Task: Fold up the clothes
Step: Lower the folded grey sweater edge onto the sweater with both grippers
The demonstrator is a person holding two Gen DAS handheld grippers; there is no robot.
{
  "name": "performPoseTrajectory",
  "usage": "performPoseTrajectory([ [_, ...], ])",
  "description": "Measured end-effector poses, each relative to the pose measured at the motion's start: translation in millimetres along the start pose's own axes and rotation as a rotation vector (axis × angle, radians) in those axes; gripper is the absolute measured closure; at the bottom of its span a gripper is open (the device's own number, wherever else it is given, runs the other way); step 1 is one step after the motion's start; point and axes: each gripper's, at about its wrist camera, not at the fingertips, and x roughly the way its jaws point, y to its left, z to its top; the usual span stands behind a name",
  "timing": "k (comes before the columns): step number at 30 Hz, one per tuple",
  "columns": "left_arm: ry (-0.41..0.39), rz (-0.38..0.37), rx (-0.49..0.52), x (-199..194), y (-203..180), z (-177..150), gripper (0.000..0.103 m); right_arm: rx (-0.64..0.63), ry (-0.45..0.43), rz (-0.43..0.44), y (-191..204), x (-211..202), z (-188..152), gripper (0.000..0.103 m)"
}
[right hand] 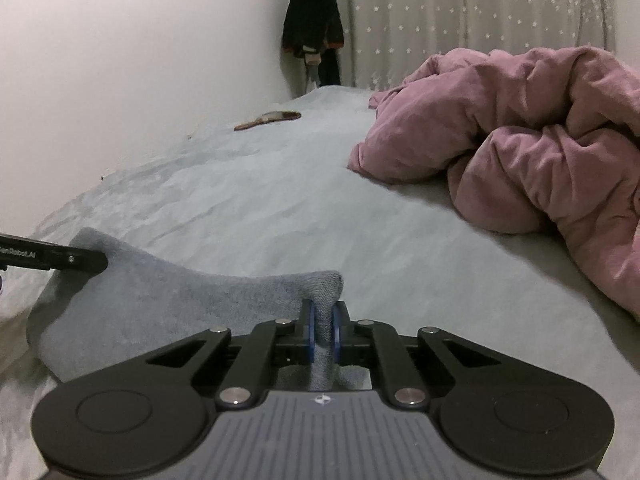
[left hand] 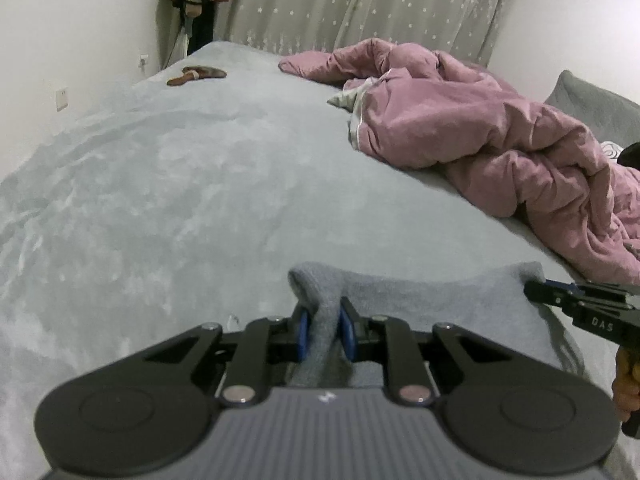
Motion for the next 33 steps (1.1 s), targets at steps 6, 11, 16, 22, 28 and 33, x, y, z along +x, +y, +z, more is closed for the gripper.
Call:
performPoseTrajectory([
  [6,-0.009,0.027,-0.005,2,-3,-2,0.088,0.005,-0.035,-0.02,3,-5,0,0.095],
  [11,-0.047,0.047,-0.009,-1,-8,-1,0.088,0.008,-0.074,-0.035,6,-10,2,0.095],
  [16,-0.038,0.057,-0.008,-1,-7,-4,0.088,0.003,-0.045,-0.045,6,-3,-1,0.095],
  [22,-0.003,0.113,0.05,8,-14,-11,0.086,-0.028,-0.01,-0.066,10,9,-8,0.095],
  [28,-0.004,0.125,0.032,6,-8,-9,0.07,-0.024,0.004,-0.071,7,9,-8,0.095],
  [33,-0.038,0.147,-0.082,-8,25,4,0.068,-0.011,0.019,-0.073,4,9,-6,0.094],
])
